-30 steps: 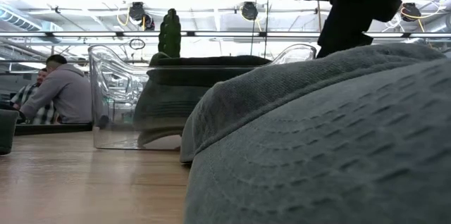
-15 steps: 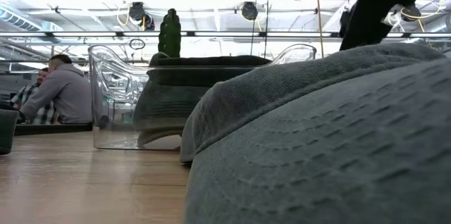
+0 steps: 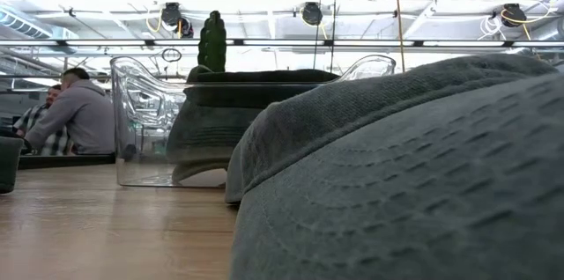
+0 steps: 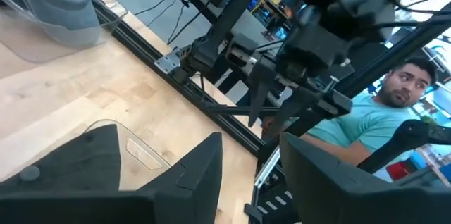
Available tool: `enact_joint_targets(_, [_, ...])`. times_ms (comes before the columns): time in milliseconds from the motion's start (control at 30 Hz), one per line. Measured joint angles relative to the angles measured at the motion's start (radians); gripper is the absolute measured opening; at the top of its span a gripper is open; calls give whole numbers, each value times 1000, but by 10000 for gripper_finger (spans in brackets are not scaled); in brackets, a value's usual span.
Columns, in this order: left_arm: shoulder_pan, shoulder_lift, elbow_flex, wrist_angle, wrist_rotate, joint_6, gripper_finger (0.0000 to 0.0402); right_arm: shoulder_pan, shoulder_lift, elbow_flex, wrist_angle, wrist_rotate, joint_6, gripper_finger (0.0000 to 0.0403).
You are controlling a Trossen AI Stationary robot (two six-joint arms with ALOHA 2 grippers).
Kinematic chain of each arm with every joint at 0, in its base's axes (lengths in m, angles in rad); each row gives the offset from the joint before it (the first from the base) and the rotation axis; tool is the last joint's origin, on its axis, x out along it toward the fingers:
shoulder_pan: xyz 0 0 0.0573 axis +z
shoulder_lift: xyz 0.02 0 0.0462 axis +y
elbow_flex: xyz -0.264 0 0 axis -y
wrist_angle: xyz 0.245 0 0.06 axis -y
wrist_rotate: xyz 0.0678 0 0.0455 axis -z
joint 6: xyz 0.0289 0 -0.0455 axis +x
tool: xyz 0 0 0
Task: Pick & Place hat
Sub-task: Put the gray cap into the top transparent bin
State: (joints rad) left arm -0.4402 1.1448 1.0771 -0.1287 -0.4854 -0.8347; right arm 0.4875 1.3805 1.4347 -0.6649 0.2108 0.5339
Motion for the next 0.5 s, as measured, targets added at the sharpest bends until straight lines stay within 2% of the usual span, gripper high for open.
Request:
enact_joint_targets(200, [21,0,0,3,0,-4,152,-14,108,130,-9,-7,7,105])
enact_joint_targets(300, [17,0,0,9,42,-14,152,-15,171,247,-22,-34,7,105])
enact_joint_targets(500, [-16,-1,0,4,123,12,152,-48,296,478,-268,-51,-37,105])
